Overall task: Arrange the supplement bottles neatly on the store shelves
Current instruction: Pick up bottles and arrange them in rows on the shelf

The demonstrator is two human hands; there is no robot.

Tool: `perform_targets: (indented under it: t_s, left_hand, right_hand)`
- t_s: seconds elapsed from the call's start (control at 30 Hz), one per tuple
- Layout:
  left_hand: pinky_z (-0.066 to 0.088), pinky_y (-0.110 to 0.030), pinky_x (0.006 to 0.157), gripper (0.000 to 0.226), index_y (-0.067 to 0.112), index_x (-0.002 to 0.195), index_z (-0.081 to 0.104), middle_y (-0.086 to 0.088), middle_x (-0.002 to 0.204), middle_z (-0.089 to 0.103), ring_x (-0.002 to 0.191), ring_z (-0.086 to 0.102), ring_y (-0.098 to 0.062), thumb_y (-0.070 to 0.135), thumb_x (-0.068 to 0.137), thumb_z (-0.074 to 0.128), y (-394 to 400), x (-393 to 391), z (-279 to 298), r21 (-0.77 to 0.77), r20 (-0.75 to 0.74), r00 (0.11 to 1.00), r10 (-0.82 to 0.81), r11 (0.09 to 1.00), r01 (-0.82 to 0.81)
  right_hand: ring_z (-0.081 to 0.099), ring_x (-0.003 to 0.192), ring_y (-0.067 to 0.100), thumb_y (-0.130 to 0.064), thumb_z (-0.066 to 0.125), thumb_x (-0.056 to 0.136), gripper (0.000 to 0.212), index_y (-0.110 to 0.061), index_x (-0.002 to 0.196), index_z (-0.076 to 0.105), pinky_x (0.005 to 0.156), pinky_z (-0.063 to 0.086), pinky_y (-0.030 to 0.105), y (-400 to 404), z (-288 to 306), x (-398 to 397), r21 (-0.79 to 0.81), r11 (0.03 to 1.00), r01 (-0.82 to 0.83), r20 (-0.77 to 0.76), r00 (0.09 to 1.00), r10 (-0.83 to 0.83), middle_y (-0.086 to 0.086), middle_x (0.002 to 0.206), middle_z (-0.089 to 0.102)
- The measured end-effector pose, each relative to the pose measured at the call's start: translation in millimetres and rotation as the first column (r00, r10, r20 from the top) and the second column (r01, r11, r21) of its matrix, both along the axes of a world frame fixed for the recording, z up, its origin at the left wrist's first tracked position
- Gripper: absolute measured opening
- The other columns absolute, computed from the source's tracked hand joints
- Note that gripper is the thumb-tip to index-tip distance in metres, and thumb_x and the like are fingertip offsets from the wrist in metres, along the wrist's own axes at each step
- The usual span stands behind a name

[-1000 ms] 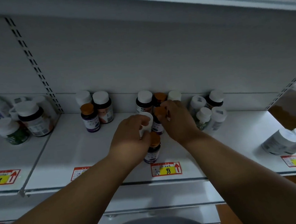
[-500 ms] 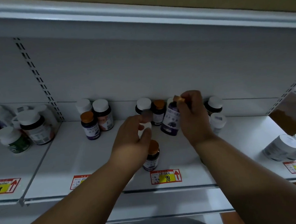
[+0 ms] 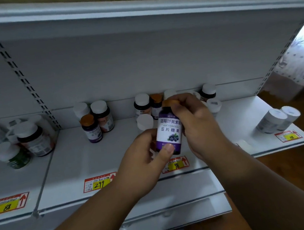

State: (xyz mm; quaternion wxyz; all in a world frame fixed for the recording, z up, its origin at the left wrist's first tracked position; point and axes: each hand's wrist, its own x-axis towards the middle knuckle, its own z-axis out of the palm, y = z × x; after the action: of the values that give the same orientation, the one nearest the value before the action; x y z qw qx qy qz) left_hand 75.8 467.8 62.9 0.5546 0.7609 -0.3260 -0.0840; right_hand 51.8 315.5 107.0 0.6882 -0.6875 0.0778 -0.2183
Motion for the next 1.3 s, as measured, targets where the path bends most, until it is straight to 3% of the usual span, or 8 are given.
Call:
perform_targets:
  t_s: [0.13, 0.27, 0.4, 0.53, 0.67, 0.77, 1.03, 1.3]
  left_hand:
    - [0.044, -0.011, 0.068, 0.039, 0.036, 0.111, 0.057, 0.020, 0.099, 0.062, 0.085, 0.060, -0.002, 0.060, 0.080, 0.050, -0.3, -6.8, -3.1, -0.027, -0.002, 0.999, -0.049, 0.998, 0.049]
    - [0.047, -0.020, 0.069, 0.045, 0.026, 0.111, 0.061, 0.011, 0.092, 0.064, 0.083, 0.059, -0.005, 0.059, 0.085, 0.045, -5.3, -1.8, -4.7, 0.026, 0.075, 0.995, -0.067, 0.998, 0.065]
    - [0.045, -0.036, 0.076, 0.044, 0.021, 0.108, 0.062, 0.002, 0.097, 0.062, 0.089, 0.055, -0.016, 0.052, 0.094, 0.034, -14.5, 16.2, -19.9, 0.172, 0.372, 0.921, 0.111, 0.967, -0.186]
    - [0.045, -0.038, 0.075, 0.021, 0.020, 0.099, 0.063, -0.004, 0.103, 0.060, 0.088, 0.053, -0.028, 0.029, 0.083, 0.052, -30.4, 25.8, -41.3, 0.375, 0.616, 0.778, 0.123, 0.823, -0.426]
    - [0.044, -0.036, 0.069, 0.022, 0.019, 0.097, 0.063, -0.003, 0.099, 0.059, 0.083, 0.054, -0.029, 0.021, 0.076, 0.059, -37.2, 28.8, -55.6, 0.437, 0.625, 0.776, 0.086, 0.785, -0.440]
    - [0.047, -0.037, 0.066, 0.022, 0.017, 0.097, 0.064, -0.005, 0.097, 0.060, 0.078, 0.054, -0.029, 0.016, 0.076, 0.056, -39.0, 30.0, -55.6, 0.424, 0.620, 0.779, 0.095, 0.795, -0.433]
    - [0.048, -0.036, 0.066, 0.026, 0.017, 0.097, 0.063, -0.005, 0.097, 0.059, 0.078, 0.055, -0.028, 0.010, 0.073, 0.070, -34.6, 31.5, -53.1, 0.434, 0.609, 0.789, 0.076, 0.801, -0.412]
    - [0.048, -0.035, 0.064, 0.024, 0.016, 0.096, 0.065, -0.005, 0.095, 0.060, 0.076, 0.056, -0.029, 0.009, 0.073, 0.071, -29.2, 33.2, -53.8, 0.419, 0.614, 0.787, 0.061, 0.820, -0.390]
  right_hand:
    - [0.067, 0.083, 0.007, -0.007, 0.055, 0.095, 0.012, -0.014, 0.104, 0.060, 0.074, 0.054, 0.025, -0.8, -6.3, -13.1, 0.051, 0.996, -0.068, -0.008, 0.998, 0.069, -0.012, 0.084, 0.071]
    - [0.066, 0.093, 0.017, -0.014, 0.069, 0.083, 0.018, -0.022, 0.099, 0.065, 0.080, 0.053, 0.032, -23.2, -10.9, -16.5, 0.050, 0.993, -0.108, -0.014, 0.994, 0.109, -0.003, 0.093, 0.070]
    - [0.067, 0.093, 0.011, -0.010, 0.072, 0.083, 0.022, -0.026, 0.095, 0.064, 0.080, 0.053, 0.026, -52.9, -13.1, -8.8, -0.242, 0.969, -0.041, -0.094, 0.995, 0.019, -0.007, 0.094, 0.071]
    - [0.063, 0.089, 0.000, -0.015, 0.073, 0.080, 0.024, -0.030, 0.095, 0.062, 0.082, 0.055, 0.026, -66.1, -30.3, 6.9, -0.530, 0.841, -0.109, -0.216, 0.976, -0.009, -0.013, 0.092, 0.067]
    - [0.057, 0.087, 0.003, -0.018, 0.071, 0.080, 0.019, -0.023, 0.095, 0.062, 0.082, 0.051, 0.033, -69.1, -53.6, 19.9, -0.688, 0.695, -0.208, -0.266, 0.964, 0.025, -0.012, 0.091, 0.062]
    - [0.058, 0.088, 0.016, -0.018, 0.068, 0.078, 0.018, -0.020, 0.094, 0.059, 0.078, 0.051, 0.044, -71.6, -68.7, 21.9, -0.721, 0.638, -0.271, -0.306, 0.950, 0.058, -0.004, 0.091, 0.062]
    - [0.055, 0.086, 0.014, -0.016, 0.071, 0.078, 0.018, -0.017, 0.094, 0.063, 0.077, 0.048, 0.034, -65.8, -83.0, 16.7, -0.760, 0.604, -0.241, -0.219, 0.969, 0.110, -0.006, 0.090, 0.063]
    - [0.056, 0.084, 0.020, -0.014, 0.070, 0.077, 0.020, -0.014, 0.095, 0.063, 0.075, 0.049, 0.039, -59.7, -88.4, 15.6, -0.778, 0.588, -0.220, -0.210, 0.974, 0.087, -0.002, 0.090, 0.064]
